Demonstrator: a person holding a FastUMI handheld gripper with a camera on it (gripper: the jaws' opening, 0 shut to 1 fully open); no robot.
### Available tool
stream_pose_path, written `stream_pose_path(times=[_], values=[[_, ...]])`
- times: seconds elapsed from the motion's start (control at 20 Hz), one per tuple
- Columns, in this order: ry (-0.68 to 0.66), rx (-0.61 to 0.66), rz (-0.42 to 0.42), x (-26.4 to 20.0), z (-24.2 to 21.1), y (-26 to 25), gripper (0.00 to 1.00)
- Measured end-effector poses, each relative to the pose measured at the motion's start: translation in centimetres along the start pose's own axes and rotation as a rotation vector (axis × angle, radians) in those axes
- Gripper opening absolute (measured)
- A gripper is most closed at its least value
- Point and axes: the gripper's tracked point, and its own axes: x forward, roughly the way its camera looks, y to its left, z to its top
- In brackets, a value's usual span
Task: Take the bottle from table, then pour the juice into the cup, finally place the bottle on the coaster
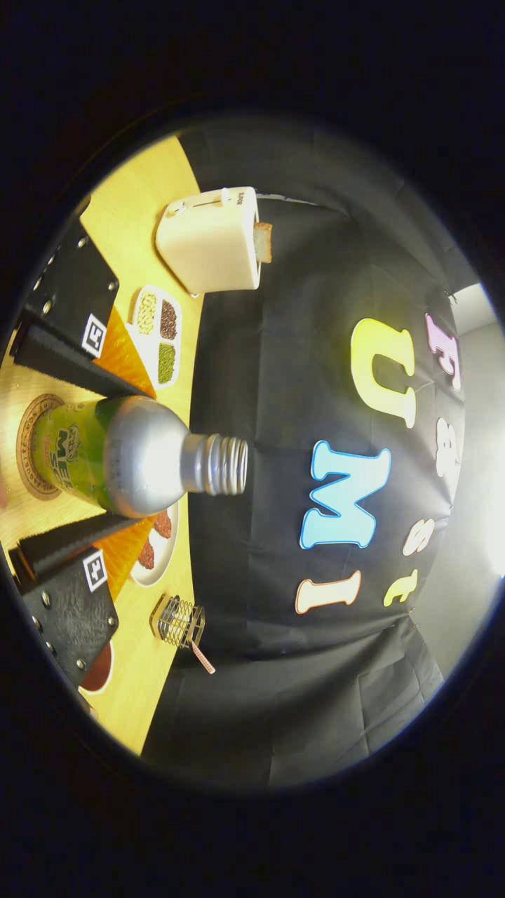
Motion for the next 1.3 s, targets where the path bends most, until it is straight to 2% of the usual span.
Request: stream_pose_path(times=[0.2, 0.5, 0.7, 0.9, 1.05, 1.15, 1.3], values=[[-0.076, 0.044, 0.008, -1.9, 4.2, -0.7, 0.98], [-0.125, 0.131, 0.109, -7.5, 12.0, -1.1, 0.98], [-0.151, 0.094, 0.096, -10.9, 17.3, -2.3, 0.98], [-0.101, 0.039, 0.107, -13.7, 21.7, -1.1, 0.98], [-0.144, 0.059, 0.172, -15.7, 26.2, 1.1, 0.98], [-0.167, 0.074, 0.197, -16.8, 27.9, 1.3, 0.98], [-0.168, 0.074, 0.200, -17.7, 27.9, 0.7, 0.98]])
